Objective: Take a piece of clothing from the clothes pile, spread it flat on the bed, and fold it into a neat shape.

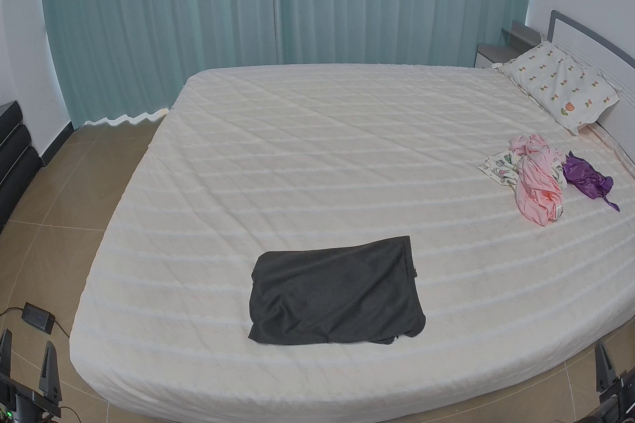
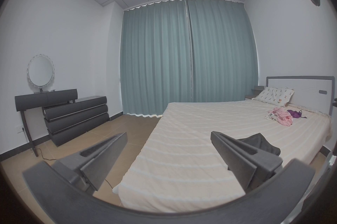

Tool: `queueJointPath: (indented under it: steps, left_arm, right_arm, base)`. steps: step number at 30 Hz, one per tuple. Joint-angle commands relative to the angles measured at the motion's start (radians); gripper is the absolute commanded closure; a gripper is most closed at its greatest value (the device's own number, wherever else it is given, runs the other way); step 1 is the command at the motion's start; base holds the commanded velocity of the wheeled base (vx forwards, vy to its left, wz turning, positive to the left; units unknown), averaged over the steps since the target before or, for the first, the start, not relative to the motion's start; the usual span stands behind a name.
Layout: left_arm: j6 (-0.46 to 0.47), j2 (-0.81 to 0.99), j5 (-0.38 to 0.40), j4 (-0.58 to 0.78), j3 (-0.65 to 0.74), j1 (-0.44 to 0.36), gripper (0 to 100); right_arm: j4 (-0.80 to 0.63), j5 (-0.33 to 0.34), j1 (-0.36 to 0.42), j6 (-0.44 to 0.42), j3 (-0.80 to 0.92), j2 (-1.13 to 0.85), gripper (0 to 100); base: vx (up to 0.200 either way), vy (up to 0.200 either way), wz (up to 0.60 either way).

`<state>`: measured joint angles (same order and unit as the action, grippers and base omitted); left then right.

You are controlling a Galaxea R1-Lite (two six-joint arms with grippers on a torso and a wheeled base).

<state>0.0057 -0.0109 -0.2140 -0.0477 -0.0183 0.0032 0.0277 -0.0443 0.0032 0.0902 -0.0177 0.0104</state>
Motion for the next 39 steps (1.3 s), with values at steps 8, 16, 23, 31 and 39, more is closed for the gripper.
queueJointPath:
  steps: [8,16,23,31,39]
  left_arm:
    - [0.007,0.003,0.232,0.052,0.015,-0.002,0]
    - [0.01,0.006,0.229,0.052,0.015,0.0,0]
    - [0.005,0.005,0.231,0.052,0.015,0.0,0]
    - [0.005,0.005,0.231,0.052,0.015,0.0,0]
    - [0.005,0.005,0.231,0.052,0.015,0.0,0]
  right_arm:
    - [-0.026,0.069,-0.003,-0.069,0.018,-0.009,0]
    - [-0.026,0.061,-0.003,-0.07,0.018,-0.009,0]
    - [-0.026,0.037,-0.003,-0.079,0.018,-0.01,0]
    - [-0.026,0.038,0.0,-0.095,0.018,-0.01,0]
    - [-0.026,0.04,-0.003,-0.084,0.018,-0.01,0]
  base:
    - [0.0,0.0,0.0]
    - [0.0,0.0,0.0]
    - [0.0,0.0,0.0]
    - [0.0,0.0,0.0]
    - [0.0,0.0,0.0]
